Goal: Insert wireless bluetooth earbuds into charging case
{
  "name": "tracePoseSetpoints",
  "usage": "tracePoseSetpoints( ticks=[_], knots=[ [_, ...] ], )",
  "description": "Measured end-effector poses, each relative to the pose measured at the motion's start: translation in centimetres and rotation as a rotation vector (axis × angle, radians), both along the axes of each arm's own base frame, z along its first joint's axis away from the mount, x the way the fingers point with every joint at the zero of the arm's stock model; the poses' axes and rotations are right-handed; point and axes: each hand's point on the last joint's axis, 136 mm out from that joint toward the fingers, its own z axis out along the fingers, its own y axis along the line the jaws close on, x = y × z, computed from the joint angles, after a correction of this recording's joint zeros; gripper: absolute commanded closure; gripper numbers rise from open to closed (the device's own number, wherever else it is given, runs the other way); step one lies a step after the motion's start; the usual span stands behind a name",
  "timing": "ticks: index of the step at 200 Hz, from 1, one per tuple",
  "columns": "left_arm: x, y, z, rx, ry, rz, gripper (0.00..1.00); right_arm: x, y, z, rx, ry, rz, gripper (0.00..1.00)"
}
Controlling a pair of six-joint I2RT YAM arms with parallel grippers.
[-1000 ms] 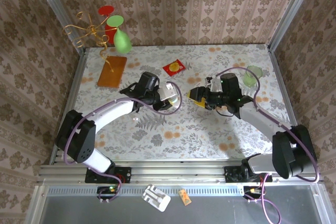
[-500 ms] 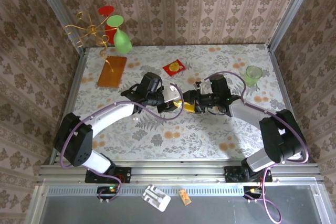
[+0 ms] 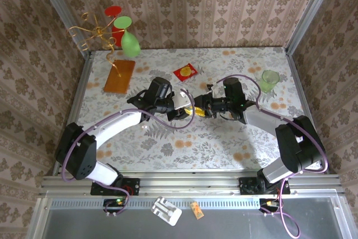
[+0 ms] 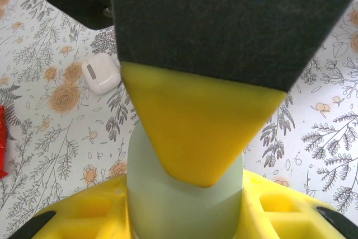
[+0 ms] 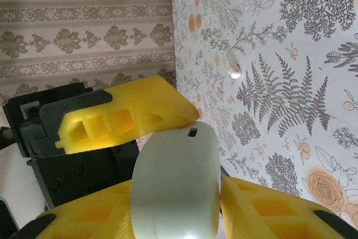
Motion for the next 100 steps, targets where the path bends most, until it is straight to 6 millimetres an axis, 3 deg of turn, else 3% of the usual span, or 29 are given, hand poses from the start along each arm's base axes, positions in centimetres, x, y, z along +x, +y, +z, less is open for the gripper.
tracePoseSetpoints(
  ticks=[42,82,100],
  knots=[
    [-0.18,0.15,-0.15,0.002,0.002,-0.001,0.61,0.17,-0.19,0.0,0.0,0.002,-0.007,0.53],
    [-0.24,0.23,-0.29,0.006,0.006,0.0,0.61,0.34,-0.39,0.01,0.0,0.001,-0.014,0.82],
    [-0.24,0.24,-0.31,0.006,0.007,0.001,0.58,0.37,-0.41,0.04,-0.001,-0.007,-0.011,0.87]
  ],
)
